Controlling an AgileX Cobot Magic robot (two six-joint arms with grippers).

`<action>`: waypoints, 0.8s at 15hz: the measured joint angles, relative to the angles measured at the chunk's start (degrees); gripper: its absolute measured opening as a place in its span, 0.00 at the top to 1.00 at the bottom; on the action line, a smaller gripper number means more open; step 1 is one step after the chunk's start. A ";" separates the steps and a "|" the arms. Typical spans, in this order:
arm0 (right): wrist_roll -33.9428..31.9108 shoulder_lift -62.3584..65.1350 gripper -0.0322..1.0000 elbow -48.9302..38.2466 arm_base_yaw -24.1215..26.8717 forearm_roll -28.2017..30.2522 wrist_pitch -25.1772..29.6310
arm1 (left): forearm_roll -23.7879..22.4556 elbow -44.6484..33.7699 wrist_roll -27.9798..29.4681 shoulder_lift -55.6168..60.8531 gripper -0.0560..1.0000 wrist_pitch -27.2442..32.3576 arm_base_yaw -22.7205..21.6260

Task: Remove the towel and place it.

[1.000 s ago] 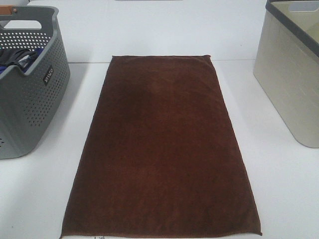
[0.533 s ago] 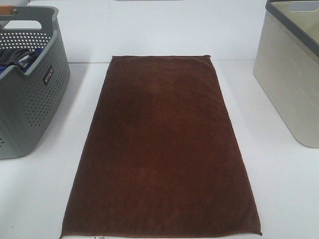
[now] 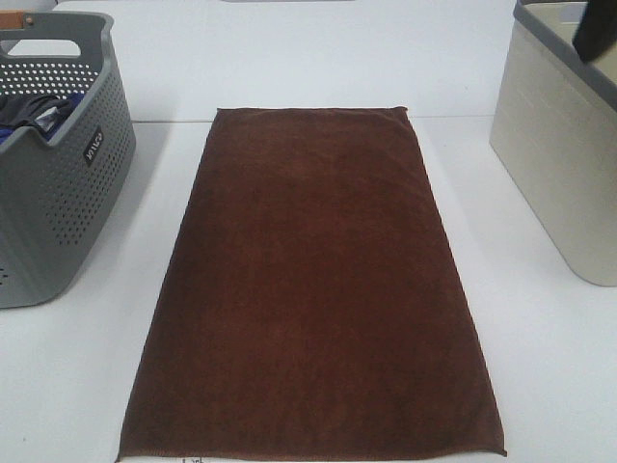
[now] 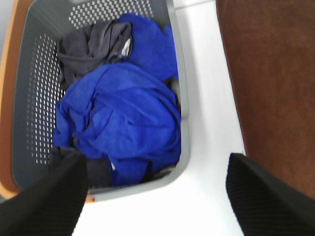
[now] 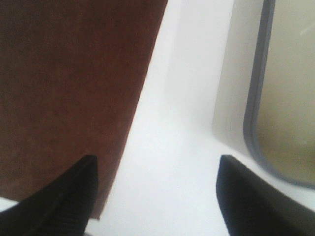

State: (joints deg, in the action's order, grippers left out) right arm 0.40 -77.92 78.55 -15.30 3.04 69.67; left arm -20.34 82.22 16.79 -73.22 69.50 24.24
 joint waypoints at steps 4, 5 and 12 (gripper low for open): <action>-0.40 14.15 0.34 -24.92 0.00 0.00 0.17 | 5.04 -26.07 1.78 20.00 0.25 0.06 0.00; -0.40 17.42 0.34 -29.39 0.00 0.00 0.17 | 6.76 -30.54 1.78 24.29 0.25 0.11 0.00; -1.32 42.63 0.34 -44.58 -0.06 0.00 0.11 | 17.02 -46.35 -7.62 52.48 0.25 0.46 0.00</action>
State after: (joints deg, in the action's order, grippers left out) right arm -0.92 -35.29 33.98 -15.36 3.04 69.79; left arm -3.32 35.87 9.17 -20.74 69.96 24.24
